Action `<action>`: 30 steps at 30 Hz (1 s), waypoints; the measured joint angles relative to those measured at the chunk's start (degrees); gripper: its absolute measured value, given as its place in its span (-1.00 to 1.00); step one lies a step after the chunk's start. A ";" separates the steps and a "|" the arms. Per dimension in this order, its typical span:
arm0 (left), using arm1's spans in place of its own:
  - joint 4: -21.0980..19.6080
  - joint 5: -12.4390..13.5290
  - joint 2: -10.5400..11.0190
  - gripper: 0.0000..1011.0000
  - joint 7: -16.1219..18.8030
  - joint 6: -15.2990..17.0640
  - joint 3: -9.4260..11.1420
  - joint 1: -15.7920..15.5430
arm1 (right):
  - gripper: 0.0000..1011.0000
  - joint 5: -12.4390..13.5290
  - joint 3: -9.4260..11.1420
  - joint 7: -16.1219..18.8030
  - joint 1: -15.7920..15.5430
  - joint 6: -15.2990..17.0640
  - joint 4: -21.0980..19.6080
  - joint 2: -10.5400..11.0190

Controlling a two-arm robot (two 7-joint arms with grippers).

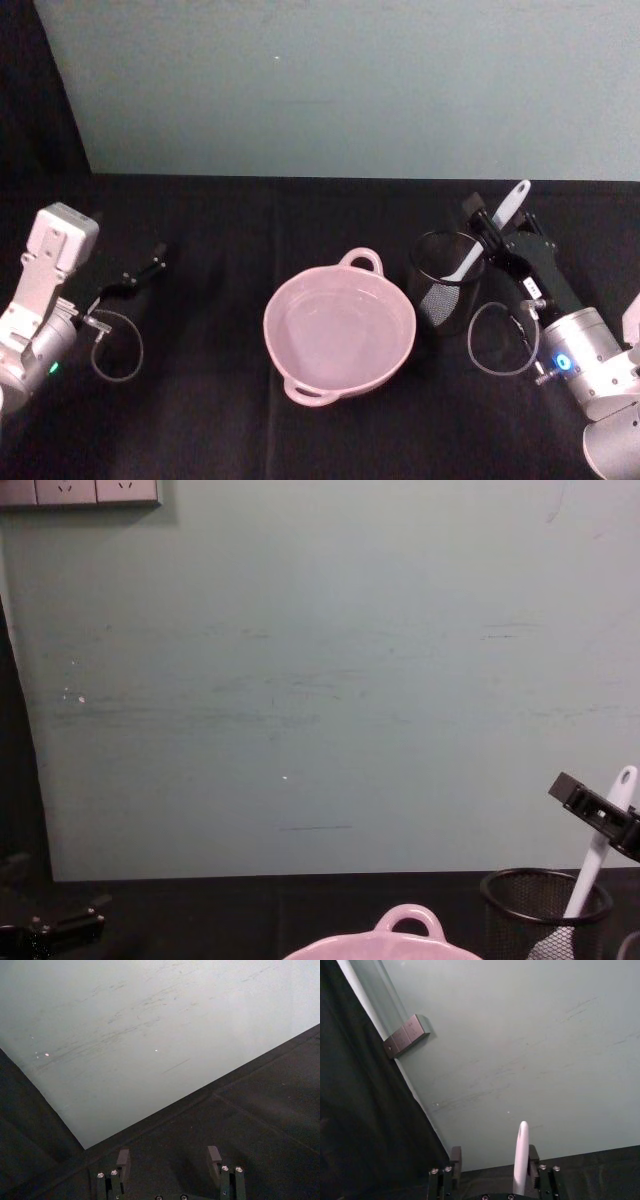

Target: Use the one hand to pick up the spoon and stir the clear water in the bowl.

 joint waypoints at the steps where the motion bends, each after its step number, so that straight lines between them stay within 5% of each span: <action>1: 0.00 0.00 0.00 0.99 0.00 0.00 0.00 0.00 | 0.61 0.00 0.00 0.01 0.00 0.00 0.00 0.00; 9: 0.00 0.00 0.00 0.99 0.00 0.00 0.00 0.00 | 0.98 0.00 0.00 0.07 0.00 0.00 0.00 0.00; 19: 0.00 0.00 0.00 0.99 0.00 0.00 0.00 0.00 | 0.98 0.00 0.00 0.08 0.00 0.00 0.00 0.00; 30: 0.00 0.00 0.00 0.99 0.00 0.00 0.00 0.00 | 0.98 -8.29 0.03 -5.95 -0.66 -1.04 -1.71 1.19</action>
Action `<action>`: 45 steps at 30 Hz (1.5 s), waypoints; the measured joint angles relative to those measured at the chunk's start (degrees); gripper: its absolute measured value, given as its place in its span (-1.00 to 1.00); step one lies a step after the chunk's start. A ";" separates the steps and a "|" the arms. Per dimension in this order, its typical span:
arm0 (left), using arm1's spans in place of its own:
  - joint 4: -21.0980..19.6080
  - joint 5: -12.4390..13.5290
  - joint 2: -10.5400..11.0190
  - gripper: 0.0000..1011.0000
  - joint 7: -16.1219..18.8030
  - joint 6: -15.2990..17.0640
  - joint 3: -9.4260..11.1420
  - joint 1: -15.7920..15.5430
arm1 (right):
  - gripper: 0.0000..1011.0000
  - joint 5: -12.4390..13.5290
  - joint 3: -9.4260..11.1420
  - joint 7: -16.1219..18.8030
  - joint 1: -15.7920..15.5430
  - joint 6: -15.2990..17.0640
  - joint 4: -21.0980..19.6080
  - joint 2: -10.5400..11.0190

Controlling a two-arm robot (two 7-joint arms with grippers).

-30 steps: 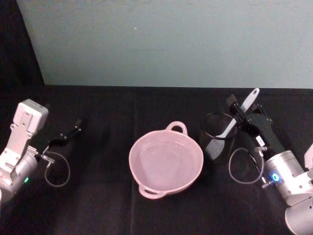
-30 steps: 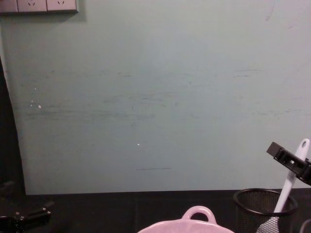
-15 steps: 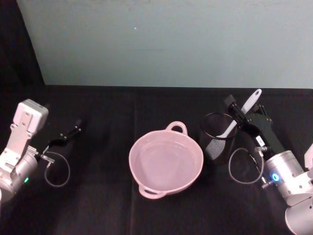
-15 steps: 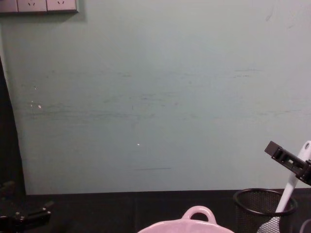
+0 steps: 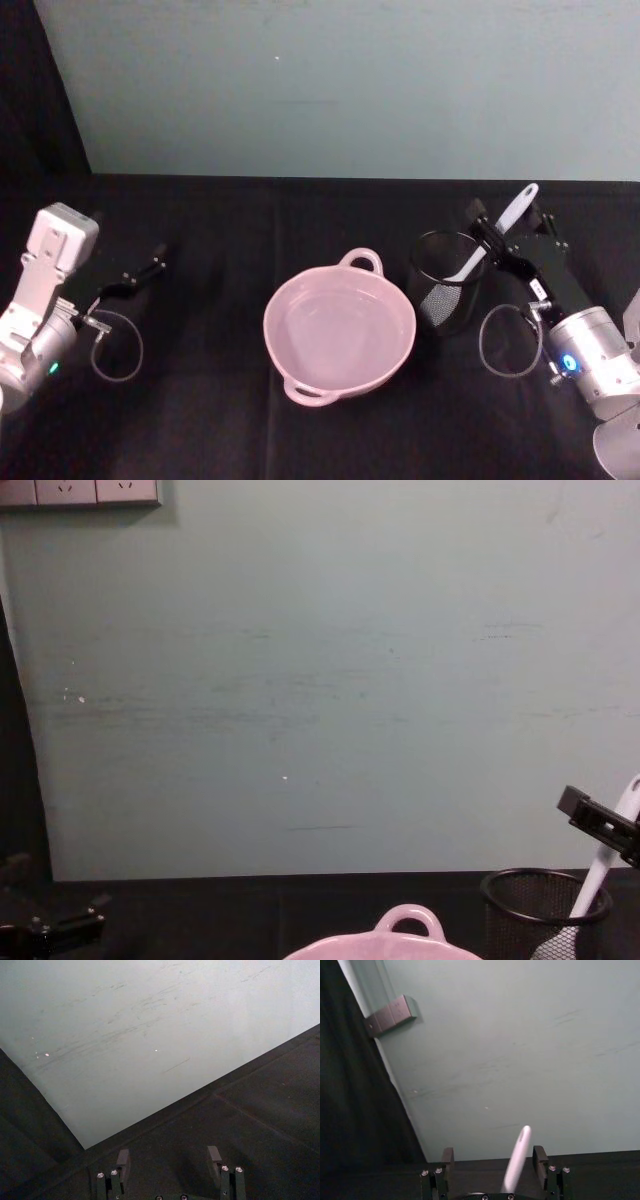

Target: Use the one hand to pick up the spoon and stir the clear water in the bowl.

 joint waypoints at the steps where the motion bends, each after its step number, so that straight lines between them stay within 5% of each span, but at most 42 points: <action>1: 0.00 0.00 0.00 0.99 0.00 0.00 0.00 0.00 | 0.98 -0.59 0.10 -0.45 -0.13 -0.04 -0.15 0.07; 9: 0.00 0.00 0.00 0.99 0.00 0.00 0.00 0.00 | 0.98 -6.06 0.67 -3.19 -1.62 -0.37 -2.13 0.81; 20: 0.00 0.00 0.00 0.99 0.00 0.00 0.00 0.00 | 0.98 -10.48 1.72 -4.40 -6.58 -0.05 -8.28 1.71; 34: 0.00 0.00 0.00 0.99 0.00 0.00 0.00 0.00 | 0.98 -13.98 6.85 -5.79 -16.47 -1.74 -18.90 2.88; 45: 0.00 0.00 0.00 0.99 0.00 0.00 0.00 0.00 | 0.98 -16.83 11.24 -7.91 -18.54 -2.34 -17.92 2.76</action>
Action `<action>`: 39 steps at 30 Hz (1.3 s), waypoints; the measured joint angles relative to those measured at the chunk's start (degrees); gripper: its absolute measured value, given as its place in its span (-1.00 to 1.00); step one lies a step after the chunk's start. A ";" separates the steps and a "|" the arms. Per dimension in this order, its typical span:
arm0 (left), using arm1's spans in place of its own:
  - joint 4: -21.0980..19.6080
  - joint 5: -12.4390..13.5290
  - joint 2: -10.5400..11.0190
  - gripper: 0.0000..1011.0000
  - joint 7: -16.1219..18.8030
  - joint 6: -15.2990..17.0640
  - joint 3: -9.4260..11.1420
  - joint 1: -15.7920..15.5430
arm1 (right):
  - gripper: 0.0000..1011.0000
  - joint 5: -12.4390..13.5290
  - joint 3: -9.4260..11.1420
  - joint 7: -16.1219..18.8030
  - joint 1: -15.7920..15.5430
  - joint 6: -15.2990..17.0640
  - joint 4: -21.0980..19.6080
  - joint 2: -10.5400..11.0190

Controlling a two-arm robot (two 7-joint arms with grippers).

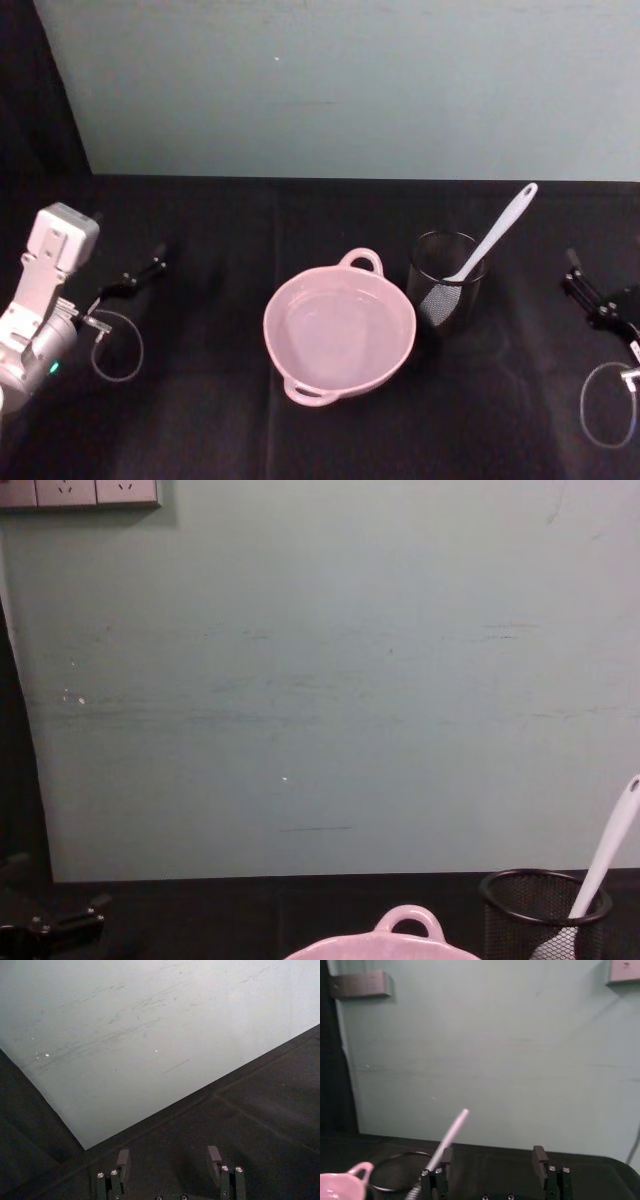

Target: Use the one hand to pick up the spoon and stir the clear water in the bowl.

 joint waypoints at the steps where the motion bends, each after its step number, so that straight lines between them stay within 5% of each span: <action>1: 0.00 0.00 0.00 0.99 0.00 0.00 0.00 0.00 | 0.98 -0.09 0.20 -0.08 0.14 -0.05 0.45 -0.13; 19: 0.00 0.00 0.00 0.99 0.00 0.00 0.00 0.00 | 0.98 -1.10 2.81 0.15 3.56 -0.94 7.66 -3.35; 39: 0.00 0.00 0.00 0.99 0.00 0.00 0.00 0.00 | 0.98 -1.04 2.61 0.23 3.41 -0.95 7.44 -3.10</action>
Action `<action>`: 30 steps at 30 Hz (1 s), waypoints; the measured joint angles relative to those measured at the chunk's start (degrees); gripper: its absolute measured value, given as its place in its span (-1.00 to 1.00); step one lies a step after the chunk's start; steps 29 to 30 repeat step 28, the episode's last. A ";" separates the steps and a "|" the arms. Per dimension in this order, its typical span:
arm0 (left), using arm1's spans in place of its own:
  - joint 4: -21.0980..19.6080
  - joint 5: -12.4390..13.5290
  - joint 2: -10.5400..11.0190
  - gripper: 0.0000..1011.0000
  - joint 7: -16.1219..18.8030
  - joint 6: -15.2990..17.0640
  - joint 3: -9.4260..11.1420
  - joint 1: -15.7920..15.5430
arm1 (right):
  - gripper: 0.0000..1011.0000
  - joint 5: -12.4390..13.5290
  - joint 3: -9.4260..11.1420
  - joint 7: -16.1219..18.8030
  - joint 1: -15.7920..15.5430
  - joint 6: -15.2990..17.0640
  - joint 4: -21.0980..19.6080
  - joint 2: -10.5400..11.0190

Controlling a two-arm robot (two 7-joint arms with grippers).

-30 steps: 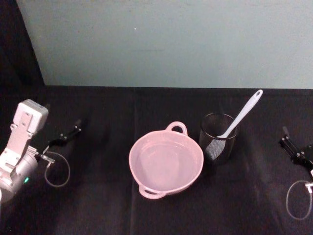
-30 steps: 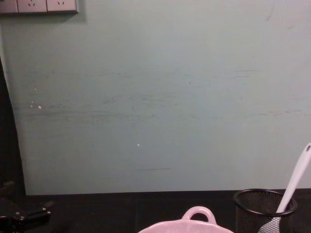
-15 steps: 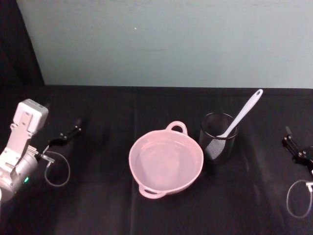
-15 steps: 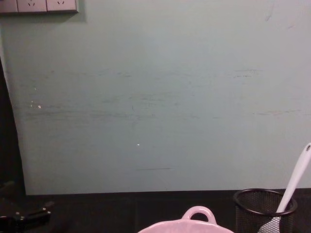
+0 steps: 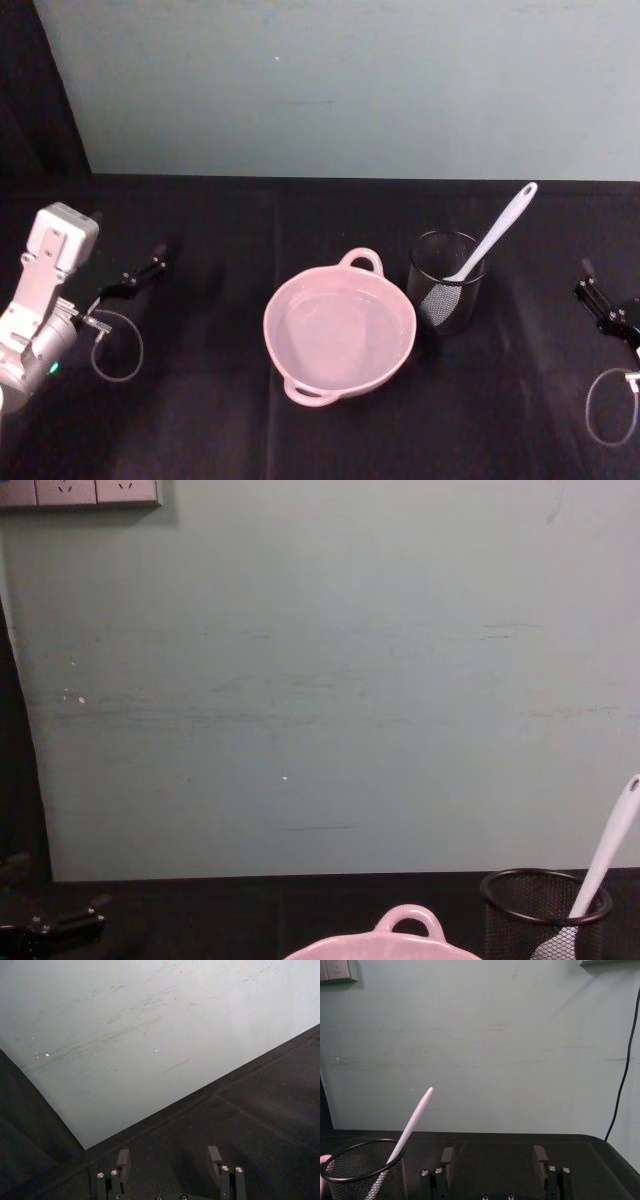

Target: Use the one hand to pick up the spoon and stir the clear water in the bowl.

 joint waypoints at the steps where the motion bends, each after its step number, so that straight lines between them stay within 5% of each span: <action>1: 0.00 0.00 0.00 0.99 0.00 0.00 0.00 0.00 | 0.98 0.00 -0.01 0.00 0.00 0.00 -0.01 0.01; 30: 0.00 0.00 0.00 0.99 0.00 0.00 0.00 0.00 | 0.98 0.00 -0.08 0.00 -0.06 0.06 -0.10 0.10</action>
